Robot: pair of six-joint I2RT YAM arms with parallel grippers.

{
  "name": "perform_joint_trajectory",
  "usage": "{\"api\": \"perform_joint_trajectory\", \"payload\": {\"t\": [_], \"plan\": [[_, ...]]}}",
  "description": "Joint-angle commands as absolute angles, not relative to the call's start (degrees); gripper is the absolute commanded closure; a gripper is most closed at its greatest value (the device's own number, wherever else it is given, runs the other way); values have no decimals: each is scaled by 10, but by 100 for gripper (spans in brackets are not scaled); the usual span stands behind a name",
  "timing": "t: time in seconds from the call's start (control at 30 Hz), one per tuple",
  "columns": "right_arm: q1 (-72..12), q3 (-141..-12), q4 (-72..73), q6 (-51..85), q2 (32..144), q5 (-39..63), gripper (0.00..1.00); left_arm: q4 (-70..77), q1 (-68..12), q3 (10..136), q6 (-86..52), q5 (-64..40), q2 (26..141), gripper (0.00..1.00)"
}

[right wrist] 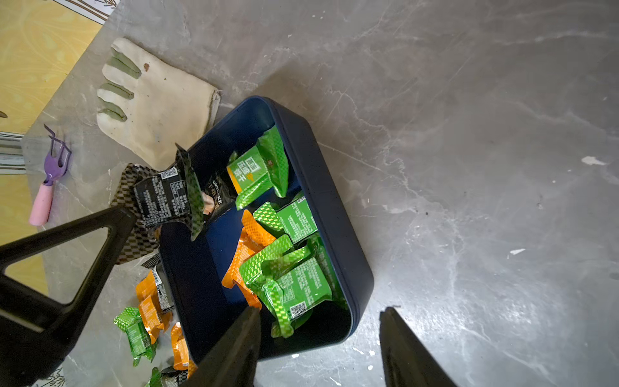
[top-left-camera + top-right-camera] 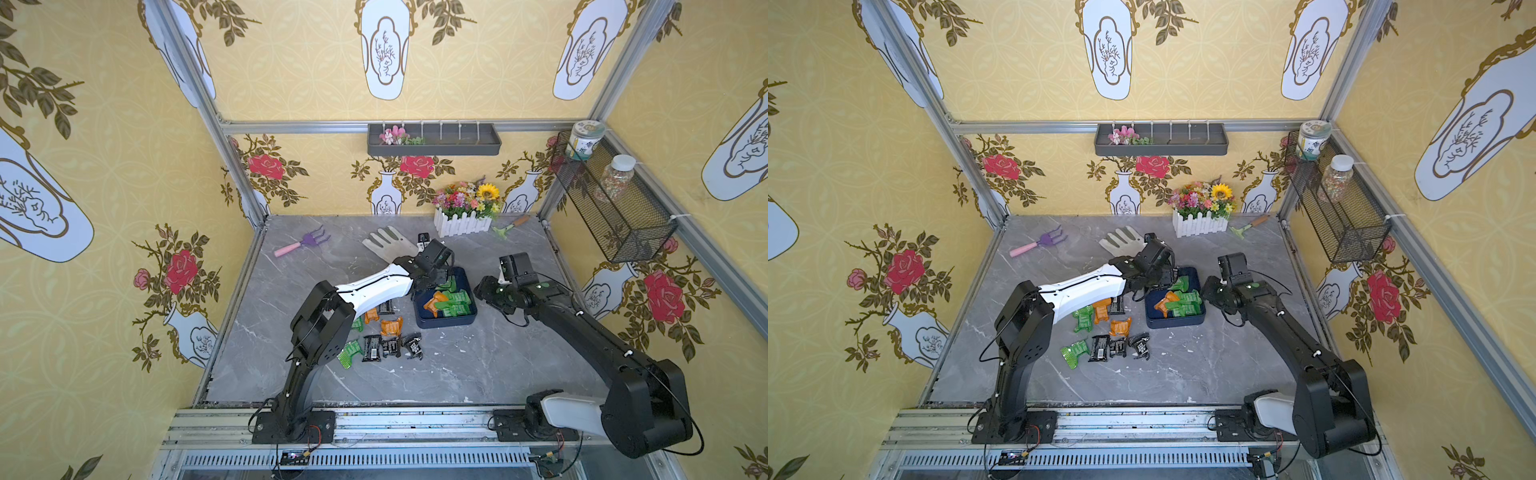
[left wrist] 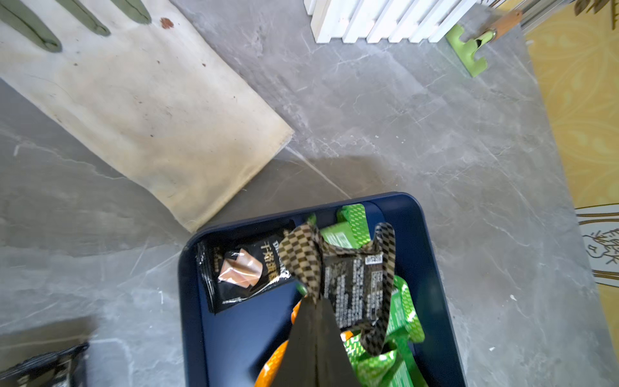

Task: Take the cookies out of the storage box
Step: Pick up the cookie from the storage box, then place the cookie at the center of the board.

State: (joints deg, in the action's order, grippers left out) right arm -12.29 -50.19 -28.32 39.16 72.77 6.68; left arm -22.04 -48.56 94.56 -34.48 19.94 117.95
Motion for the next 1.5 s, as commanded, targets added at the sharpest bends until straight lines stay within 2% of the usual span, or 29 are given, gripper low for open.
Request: {"api": "perform_joint_trajectory", "payload": {"t": [0.0, 0.33, 0.5, 0.8, 1.27, 1.47], "plan": [[-123, -505, -280, 392, 723, 62, 39, -206, -485, 936, -340, 197, 1177, 100], [-123, -506, -288, 390, 713, 67, 39, -183, -463, 863, -364, 203, 1086, 100], [-125, -501, -268, 389, 707, 84, 39, -153, -415, 768, -385, 186, 1009, 100], [-139, -500, -250, 389, 717, 104, 39, -127, -294, 642, -394, 120, 945, 100], [-151, -510, -247, 386, 745, 105, 40, -114, -192, 590, -307, 75, 982, 100], [-150, -509, -256, 381, 744, 101, 40, -107, -190, 575, -307, 49, 990, 100]]}}
